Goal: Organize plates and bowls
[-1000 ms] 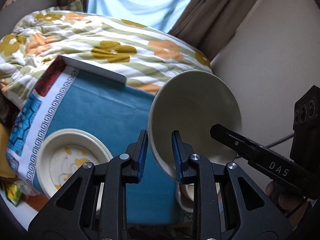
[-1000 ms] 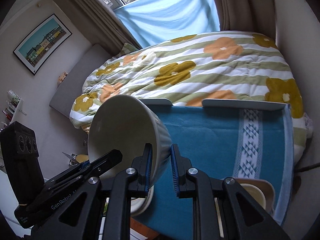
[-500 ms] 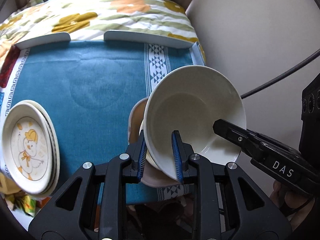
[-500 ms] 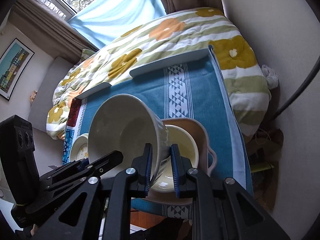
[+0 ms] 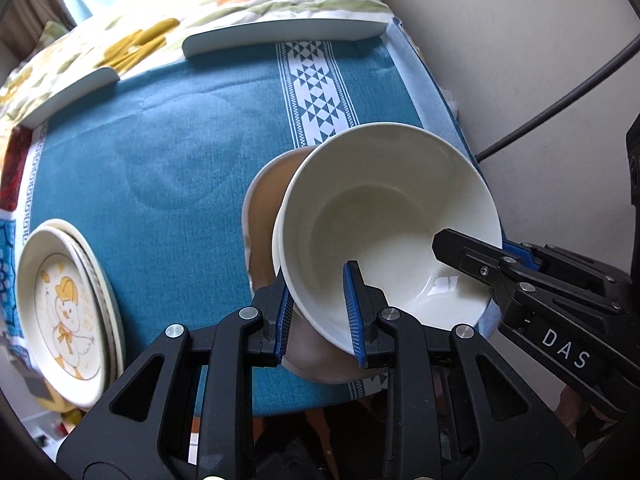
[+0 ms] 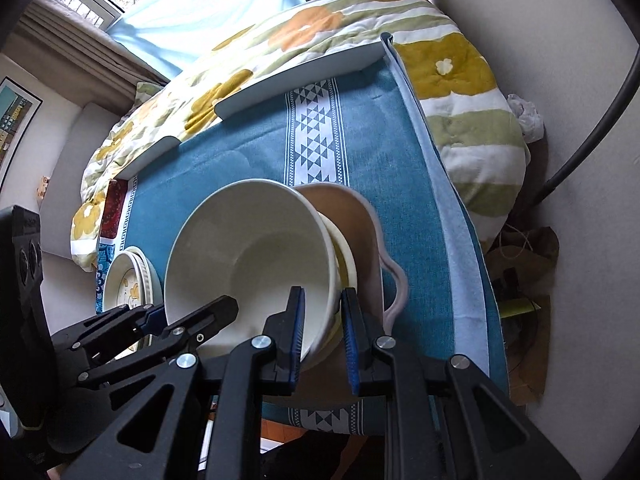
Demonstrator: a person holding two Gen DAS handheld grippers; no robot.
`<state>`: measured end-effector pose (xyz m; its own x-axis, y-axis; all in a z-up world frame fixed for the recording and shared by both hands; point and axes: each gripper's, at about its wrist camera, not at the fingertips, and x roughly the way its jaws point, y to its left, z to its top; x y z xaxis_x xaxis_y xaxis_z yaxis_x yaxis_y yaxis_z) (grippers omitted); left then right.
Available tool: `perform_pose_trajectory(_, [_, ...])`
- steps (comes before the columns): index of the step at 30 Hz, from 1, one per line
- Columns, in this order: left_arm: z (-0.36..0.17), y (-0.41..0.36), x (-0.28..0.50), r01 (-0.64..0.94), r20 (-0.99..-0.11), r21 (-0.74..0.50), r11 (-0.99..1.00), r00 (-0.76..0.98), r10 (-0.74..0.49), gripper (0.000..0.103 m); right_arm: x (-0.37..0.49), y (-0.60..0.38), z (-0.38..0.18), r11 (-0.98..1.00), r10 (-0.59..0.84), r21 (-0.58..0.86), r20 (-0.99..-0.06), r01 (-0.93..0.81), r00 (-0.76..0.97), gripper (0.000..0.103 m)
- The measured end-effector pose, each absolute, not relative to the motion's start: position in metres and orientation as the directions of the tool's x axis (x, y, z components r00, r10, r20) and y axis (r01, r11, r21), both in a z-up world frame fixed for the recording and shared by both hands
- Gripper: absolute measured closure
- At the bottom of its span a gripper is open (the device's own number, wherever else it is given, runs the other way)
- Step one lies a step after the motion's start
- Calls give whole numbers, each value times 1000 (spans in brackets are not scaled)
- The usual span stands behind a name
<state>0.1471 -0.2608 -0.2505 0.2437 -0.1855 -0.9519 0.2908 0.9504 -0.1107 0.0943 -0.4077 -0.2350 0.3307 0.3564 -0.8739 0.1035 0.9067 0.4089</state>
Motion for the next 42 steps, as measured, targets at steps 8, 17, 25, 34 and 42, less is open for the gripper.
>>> perform_pose_trajectory(8, [-254,-270,149,314,-957,-36,949,263,-124,81,97,-410,-239,915,346,393,-880,90,324,86])
perform_pose_trajectory(17, [-254,-275,150,327,-955,42,944,292,-59,81,97,-407,-237,921,341,382,-884,76,319,86])
perform_pose_trajectory(25, [-256,-278,148,337,-950,90,937,310,-20,81,97,-407,-237,920,342,383,-884,76,320,86])
perform_pose_trajectory(34, [-256,-274,146,325,-952,72,943,306,-33,81,94,-407,-235,920,344,385,-882,70,322,86])
perform_pose_trajectory(42, [-230,-262,141,303,-938,31,953,337,-77,81,88,-416,-216,916,352,398,-860,55,369,86])
